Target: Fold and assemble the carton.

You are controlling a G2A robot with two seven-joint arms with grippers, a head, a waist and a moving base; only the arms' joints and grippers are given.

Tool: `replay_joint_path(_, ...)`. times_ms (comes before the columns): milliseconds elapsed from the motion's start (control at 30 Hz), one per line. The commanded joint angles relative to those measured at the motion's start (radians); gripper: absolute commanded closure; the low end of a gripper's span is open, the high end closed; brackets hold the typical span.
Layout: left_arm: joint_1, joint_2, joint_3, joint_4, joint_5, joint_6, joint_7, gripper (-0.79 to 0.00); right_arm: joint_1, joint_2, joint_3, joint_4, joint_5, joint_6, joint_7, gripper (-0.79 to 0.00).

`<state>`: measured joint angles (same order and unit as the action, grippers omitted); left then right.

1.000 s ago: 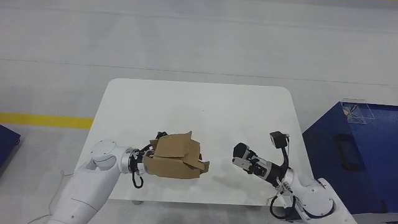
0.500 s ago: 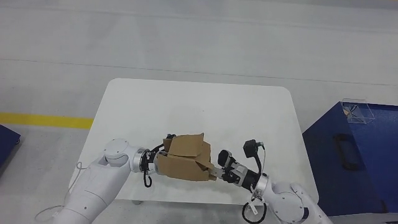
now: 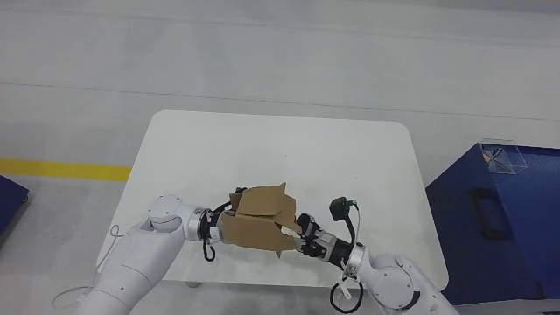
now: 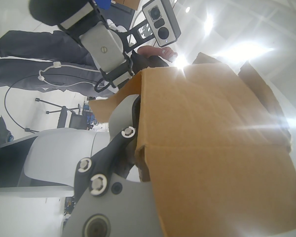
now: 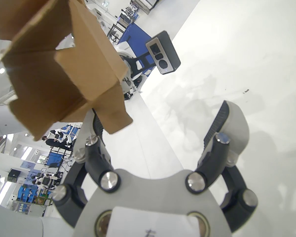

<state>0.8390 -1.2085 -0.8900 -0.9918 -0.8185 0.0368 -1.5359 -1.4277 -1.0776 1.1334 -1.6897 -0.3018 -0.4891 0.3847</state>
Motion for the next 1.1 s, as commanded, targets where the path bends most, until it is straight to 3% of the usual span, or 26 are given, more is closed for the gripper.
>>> replay_joint_path(0,-0.001,0.001,-0.001,0.010,0.001,0.000,0.000,0.000,-0.021,0.005,0.026,-0.024,0.008,-0.010,0.006,-0.785)
replay_joint_path(433,-0.007,-0.007,0.001,0.036,0.019,-0.003,0.032,0.000,-0.085,0.010,0.036,-0.139,-0.017,-0.022,0.009,-0.785)
replay_joint_path(700,-0.003,-0.011,0.003,0.031,0.025,-0.009,0.032,0.000,-0.049,0.001,-0.003,-0.115,-0.032,0.011,0.013,-0.785)
replay_joint_path(1067,0.015,-0.008,-0.007,0.003,0.025,-0.031,0.000,0.000,-0.048,0.007,0.070,-0.084,0.004,0.108,0.037,-0.785)
